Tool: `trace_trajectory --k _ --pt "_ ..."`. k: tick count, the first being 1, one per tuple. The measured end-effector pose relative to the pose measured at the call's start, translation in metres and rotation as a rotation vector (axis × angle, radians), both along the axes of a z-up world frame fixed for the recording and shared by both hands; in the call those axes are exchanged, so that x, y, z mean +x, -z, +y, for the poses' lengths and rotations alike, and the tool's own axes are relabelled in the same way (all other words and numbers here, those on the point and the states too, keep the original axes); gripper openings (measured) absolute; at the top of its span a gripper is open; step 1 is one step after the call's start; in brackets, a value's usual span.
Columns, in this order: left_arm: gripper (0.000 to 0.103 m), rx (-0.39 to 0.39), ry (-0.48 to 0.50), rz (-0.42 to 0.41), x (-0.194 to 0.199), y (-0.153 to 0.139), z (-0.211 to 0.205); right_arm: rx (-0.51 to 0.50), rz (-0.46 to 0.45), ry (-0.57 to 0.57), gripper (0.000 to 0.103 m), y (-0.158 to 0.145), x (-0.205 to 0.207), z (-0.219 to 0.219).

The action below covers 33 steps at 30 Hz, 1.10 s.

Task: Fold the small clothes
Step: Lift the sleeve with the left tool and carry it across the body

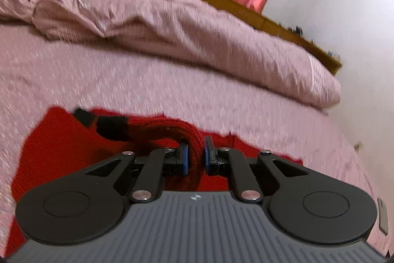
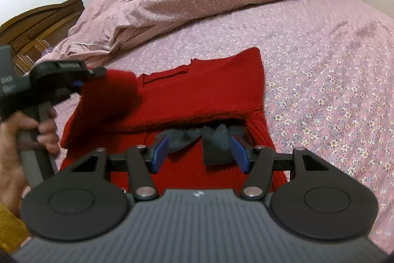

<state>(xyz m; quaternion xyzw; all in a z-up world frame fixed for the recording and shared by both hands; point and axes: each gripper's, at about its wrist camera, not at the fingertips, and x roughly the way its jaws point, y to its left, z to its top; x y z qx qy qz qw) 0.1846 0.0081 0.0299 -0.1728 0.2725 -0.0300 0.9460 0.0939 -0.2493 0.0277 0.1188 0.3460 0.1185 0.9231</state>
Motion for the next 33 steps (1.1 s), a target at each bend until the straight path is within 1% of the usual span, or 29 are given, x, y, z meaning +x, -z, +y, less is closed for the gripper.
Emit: trace_trajectory --k 2,4,7,9,10,12,15,17,19,21,25,30,33 --pt "0.014 0.015 0.020 0.022 0.004 0.009 -0.002 0.001 0.006 0.000 0.059 0.002 0.000 0.001" --pt "0.015 0.046 0.026 0.034 0.004 0.014 -0.006 0.007 0.012 -0.007 0.059 0.004 0.000 0.003" --pt "0.016 0.116 0.038 0.048 0.000 0.016 -0.013 0.007 0.019 -0.016 0.059 0.007 0.000 0.005" --pt "0.016 0.143 0.052 0.073 -0.003 0.015 -0.014 0.007 0.021 -0.020 0.059 0.007 0.001 0.007" --pt "0.017 0.143 0.058 0.082 -0.006 0.015 -0.013 0.007 0.021 -0.023 0.059 0.007 0.001 0.008" --pt "0.020 0.139 0.072 0.106 -0.012 0.015 -0.011 0.005 0.021 -0.029 0.059 0.007 0.000 0.010" --pt "0.032 0.147 0.078 0.137 -0.024 0.016 -0.006 0.002 0.021 -0.039 0.059 0.007 -0.001 0.013" --pt "0.048 0.178 0.077 0.150 -0.031 0.017 -0.004 -0.001 0.023 -0.043 0.059 0.007 -0.002 0.015" --pt "0.055 0.216 0.074 0.161 -0.040 0.016 -0.002 -0.004 0.025 -0.045 0.059 0.006 -0.002 0.016" --pt "0.057 0.247 0.077 0.169 -0.049 0.015 0.001 -0.011 0.028 -0.052 0.059 0.006 -0.001 0.018" --pt "0.063 0.257 0.053 0.188 -0.063 0.013 0.012 -0.030 0.029 -0.083 0.059 0.002 0.002 0.026" --pt "0.064 0.307 -0.030 0.196 -0.081 0.010 0.029 -0.049 0.021 -0.135 0.059 -0.006 0.008 0.041" --pt "0.065 0.296 -0.050 0.206 -0.086 0.011 0.041 -0.058 0.016 -0.171 0.059 -0.010 0.013 0.054"
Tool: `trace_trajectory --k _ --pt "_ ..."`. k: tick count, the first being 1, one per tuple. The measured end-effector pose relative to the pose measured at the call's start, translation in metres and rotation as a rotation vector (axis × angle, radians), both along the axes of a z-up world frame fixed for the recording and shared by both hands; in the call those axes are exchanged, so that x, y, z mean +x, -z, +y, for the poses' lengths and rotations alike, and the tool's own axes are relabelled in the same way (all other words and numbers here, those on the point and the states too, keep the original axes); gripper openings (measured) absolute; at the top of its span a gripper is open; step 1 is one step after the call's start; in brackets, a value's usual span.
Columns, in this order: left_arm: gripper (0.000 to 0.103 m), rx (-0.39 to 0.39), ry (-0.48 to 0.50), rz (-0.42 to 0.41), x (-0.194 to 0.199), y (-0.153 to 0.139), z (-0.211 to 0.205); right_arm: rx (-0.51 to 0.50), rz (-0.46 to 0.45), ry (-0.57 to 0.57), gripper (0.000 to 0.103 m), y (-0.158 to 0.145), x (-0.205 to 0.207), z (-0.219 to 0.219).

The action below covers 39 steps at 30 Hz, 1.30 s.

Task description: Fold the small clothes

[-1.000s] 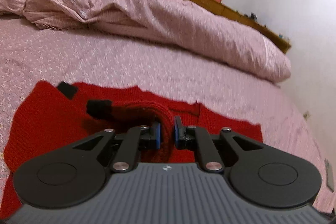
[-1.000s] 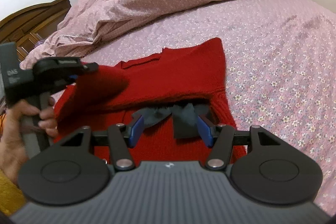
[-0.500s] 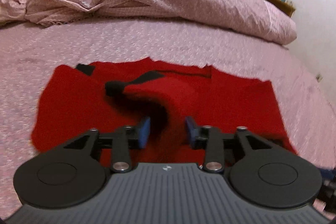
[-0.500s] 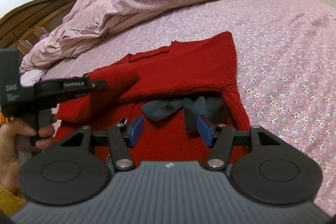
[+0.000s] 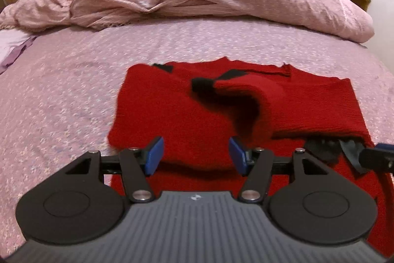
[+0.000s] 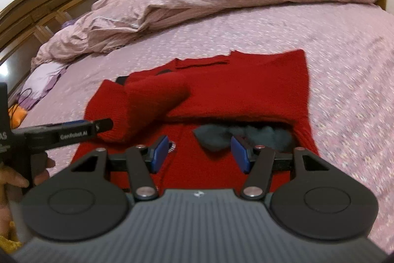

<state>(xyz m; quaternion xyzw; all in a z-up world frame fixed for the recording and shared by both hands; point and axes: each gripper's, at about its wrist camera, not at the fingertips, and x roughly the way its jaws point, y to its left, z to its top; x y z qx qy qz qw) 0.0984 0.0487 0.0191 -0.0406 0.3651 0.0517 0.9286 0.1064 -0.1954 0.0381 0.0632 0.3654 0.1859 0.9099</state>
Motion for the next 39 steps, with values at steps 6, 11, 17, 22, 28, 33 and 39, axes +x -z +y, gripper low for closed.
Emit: trace_trajectory --k 6,11,17,22,28,33,39 --pt "0.065 0.022 -0.075 0.032 -0.005 0.011 0.021 -0.004 0.006 -0.065 0.059 -0.007 0.013 0.027" --pt "0.065 -0.002 -0.120 0.053 -0.004 0.019 0.034 -0.004 0.026 -0.119 0.059 -0.012 0.031 0.052" --pt "0.065 -0.014 -0.144 0.077 0.002 0.026 0.041 -0.063 0.032 -0.142 0.059 -0.012 0.055 0.091" --pt "0.065 -0.023 -0.147 0.096 0.006 0.031 0.041 -0.173 -0.025 -0.175 0.059 -0.008 0.065 0.127" --pt "0.065 -0.040 -0.150 0.103 0.008 0.032 0.044 -0.245 -0.031 -0.162 0.059 0.001 0.078 0.140" --pt "0.065 -0.037 -0.154 0.110 0.010 0.033 0.044 -0.259 -0.015 -0.137 0.059 0.013 0.087 0.139" --pt "0.065 -0.038 -0.151 0.108 0.011 0.034 0.045 -0.244 0.020 -0.100 0.059 0.025 0.101 0.131"
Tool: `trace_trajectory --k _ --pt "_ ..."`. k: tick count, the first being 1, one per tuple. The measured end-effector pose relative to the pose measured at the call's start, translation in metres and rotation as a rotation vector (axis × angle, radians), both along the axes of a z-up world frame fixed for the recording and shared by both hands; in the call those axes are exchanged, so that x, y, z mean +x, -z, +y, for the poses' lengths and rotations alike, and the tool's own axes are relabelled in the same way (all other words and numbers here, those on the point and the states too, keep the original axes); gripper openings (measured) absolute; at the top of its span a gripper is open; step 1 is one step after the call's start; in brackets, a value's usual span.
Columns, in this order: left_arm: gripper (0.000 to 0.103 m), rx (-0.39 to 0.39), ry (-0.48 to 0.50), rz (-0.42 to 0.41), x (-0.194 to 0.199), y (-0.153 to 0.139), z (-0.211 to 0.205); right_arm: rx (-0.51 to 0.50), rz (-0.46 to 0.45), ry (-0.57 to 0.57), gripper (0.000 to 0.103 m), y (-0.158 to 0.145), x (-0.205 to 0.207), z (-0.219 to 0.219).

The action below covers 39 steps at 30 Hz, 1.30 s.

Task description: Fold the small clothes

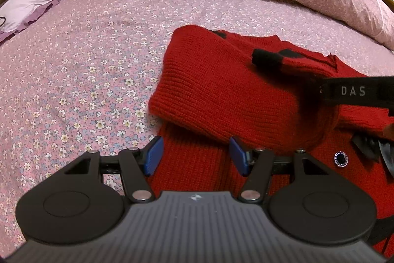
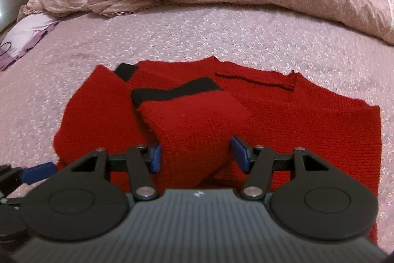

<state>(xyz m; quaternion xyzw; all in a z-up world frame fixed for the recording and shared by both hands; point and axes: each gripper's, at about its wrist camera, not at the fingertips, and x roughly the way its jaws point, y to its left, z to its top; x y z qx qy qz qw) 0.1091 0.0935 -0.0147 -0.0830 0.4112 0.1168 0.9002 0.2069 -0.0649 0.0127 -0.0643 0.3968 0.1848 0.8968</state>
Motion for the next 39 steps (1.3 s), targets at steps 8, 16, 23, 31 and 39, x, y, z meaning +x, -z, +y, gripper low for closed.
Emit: trace_trajectory --k 8,16,23,31,39 --pt "0.065 0.011 0.010 -0.007 -0.001 0.002 -0.002 0.059 0.009 0.007 0.059 0.002 0.014 -0.011" --pt "0.065 0.012 -0.009 -0.022 -0.001 0.000 0.001 0.079 -0.072 -0.024 0.017 -0.016 0.009 -0.020" --pt "0.065 0.034 -0.070 -0.003 0.012 0.008 0.014 0.228 -0.331 0.035 0.015 -0.065 -0.002 -0.058" --pt "0.065 0.047 -0.078 0.001 0.016 0.013 0.017 0.267 -0.255 0.275 0.007 -0.021 0.014 -0.125" --pt "0.065 0.066 -0.074 0.007 0.017 0.013 0.013 0.393 -0.102 0.307 0.011 0.005 0.025 -0.165"
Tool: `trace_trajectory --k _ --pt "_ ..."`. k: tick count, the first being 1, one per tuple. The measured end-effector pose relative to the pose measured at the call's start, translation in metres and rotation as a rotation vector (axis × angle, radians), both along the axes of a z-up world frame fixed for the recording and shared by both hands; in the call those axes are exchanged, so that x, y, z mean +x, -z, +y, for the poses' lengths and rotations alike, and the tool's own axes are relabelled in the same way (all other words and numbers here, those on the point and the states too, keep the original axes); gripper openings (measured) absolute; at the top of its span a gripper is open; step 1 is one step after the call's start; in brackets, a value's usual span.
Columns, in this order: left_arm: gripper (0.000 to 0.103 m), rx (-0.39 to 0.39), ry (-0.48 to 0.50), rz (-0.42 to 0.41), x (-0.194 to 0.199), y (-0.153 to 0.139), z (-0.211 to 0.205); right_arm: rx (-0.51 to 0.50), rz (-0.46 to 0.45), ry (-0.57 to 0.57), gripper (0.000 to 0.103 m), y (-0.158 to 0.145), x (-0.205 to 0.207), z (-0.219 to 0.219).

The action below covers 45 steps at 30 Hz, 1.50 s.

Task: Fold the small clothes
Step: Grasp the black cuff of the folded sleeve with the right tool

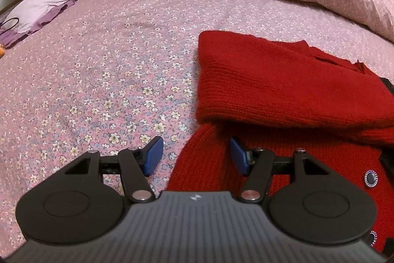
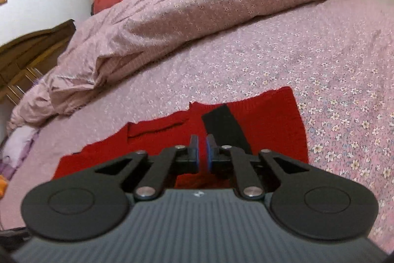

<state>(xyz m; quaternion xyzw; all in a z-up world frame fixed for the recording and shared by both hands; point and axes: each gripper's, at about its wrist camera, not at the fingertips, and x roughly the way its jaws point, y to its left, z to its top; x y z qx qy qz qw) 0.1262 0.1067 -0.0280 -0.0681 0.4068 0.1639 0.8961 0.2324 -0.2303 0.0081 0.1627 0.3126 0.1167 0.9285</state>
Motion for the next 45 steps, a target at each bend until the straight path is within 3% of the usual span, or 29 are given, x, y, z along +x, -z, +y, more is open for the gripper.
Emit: trace_trajectory --k 4,6,8,14,17,19,23,27,36,39,45 --pt "0.065 0.008 0.004 0.004 0.000 -0.001 -0.003 -0.099 0.026 0.014 0.021 0.002 0.015 -0.001" --pt "0.065 0.007 0.003 0.005 0.000 -0.001 -0.002 -0.140 0.038 0.030 0.057 0.005 0.023 -0.003" --pt "0.065 0.005 0.004 0.006 0.000 -0.001 -0.001 -0.147 0.049 0.034 0.062 0.009 0.025 -0.009" --pt "0.065 0.012 0.004 0.009 0.001 0.000 -0.003 -0.142 0.085 -0.080 0.059 0.022 0.038 -0.002" --pt "0.065 0.013 0.003 0.009 0.002 -0.001 -0.002 -0.135 0.092 -0.105 0.014 0.020 0.040 0.005" --pt "0.065 0.014 0.006 0.008 0.001 -0.001 -0.002 -0.088 0.061 -0.099 0.013 0.009 0.033 0.002" --pt "0.065 0.012 0.005 0.008 0.001 -0.002 -0.002 -0.072 -0.083 -0.064 0.012 -0.028 0.009 -0.010" --pt "0.065 0.004 -0.003 0.007 0.003 -0.001 -0.001 -0.120 -0.161 0.022 0.012 -0.046 -0.008 -0.027" --pt "0.066 0.005 0.005 0.024 0.005 -0.006 0.001 -0.179 0.039 0.066 0.015 0.024 0.011 -0.033" --pt "0.066 0.003 0.037 0.012 -0.004 -0.020 -0.005 -0.170 0.032 0.073 0.021 0.022 0.009 -0.033" --pt "0.066 0.008 0.143 -0.117 -0.016 -0.060 -0.023 -0.192 0.020 0.135 0.024 -0.002 -0.014 -0.040"
